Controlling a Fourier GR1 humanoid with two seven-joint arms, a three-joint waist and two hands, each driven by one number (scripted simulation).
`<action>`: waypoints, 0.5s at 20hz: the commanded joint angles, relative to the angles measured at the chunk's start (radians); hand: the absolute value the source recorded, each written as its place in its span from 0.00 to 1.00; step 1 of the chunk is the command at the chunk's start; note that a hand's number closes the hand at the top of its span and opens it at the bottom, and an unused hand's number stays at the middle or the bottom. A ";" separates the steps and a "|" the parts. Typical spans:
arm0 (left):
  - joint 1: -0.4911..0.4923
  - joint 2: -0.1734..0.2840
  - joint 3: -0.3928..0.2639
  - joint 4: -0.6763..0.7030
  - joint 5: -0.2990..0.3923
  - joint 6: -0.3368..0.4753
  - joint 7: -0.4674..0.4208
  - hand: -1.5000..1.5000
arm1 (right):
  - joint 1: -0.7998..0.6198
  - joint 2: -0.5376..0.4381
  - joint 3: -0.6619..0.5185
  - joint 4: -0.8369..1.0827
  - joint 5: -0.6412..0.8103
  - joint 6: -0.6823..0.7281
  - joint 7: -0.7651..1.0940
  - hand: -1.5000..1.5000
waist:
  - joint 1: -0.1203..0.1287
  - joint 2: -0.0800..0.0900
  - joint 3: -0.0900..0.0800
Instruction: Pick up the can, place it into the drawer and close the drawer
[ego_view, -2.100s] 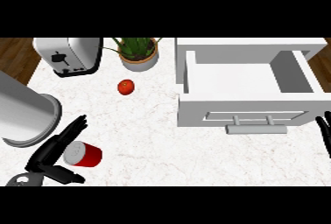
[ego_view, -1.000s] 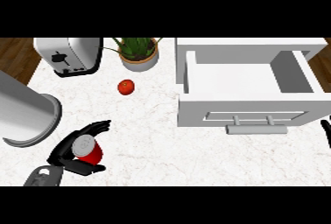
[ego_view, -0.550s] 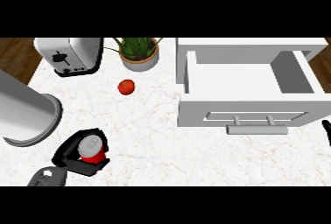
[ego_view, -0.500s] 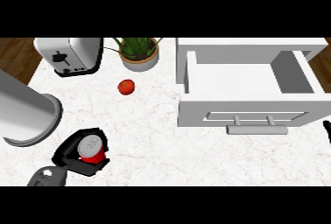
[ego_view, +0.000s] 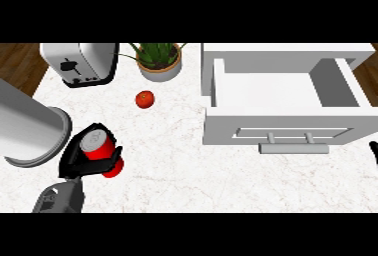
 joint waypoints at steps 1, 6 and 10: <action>-0.010 -0.059 0.055 -0.092 0.020 0.178 0.051 1.00 | -0.010 0.006 0.008 0.005 0.016 -0.008 0.002 0.00 | 0.005 -0.001 0.000; -0.126 -0.111 -0.007 -0.116 -0.024 0.281 0.147 1.00 | 0.086 -0.015 -0.065 -0.003 -0.083 0.069 -0.085 0.00 | -0.013 0.000 0.000; -0.109 -0.119 -0.148 -0.292 -0.023 0.365 0.251 1.00 | 0.028 0.008 0.021 -0.015 -0.009 -0.009 -0.020 0.00 | -0.005 -0.001 0.000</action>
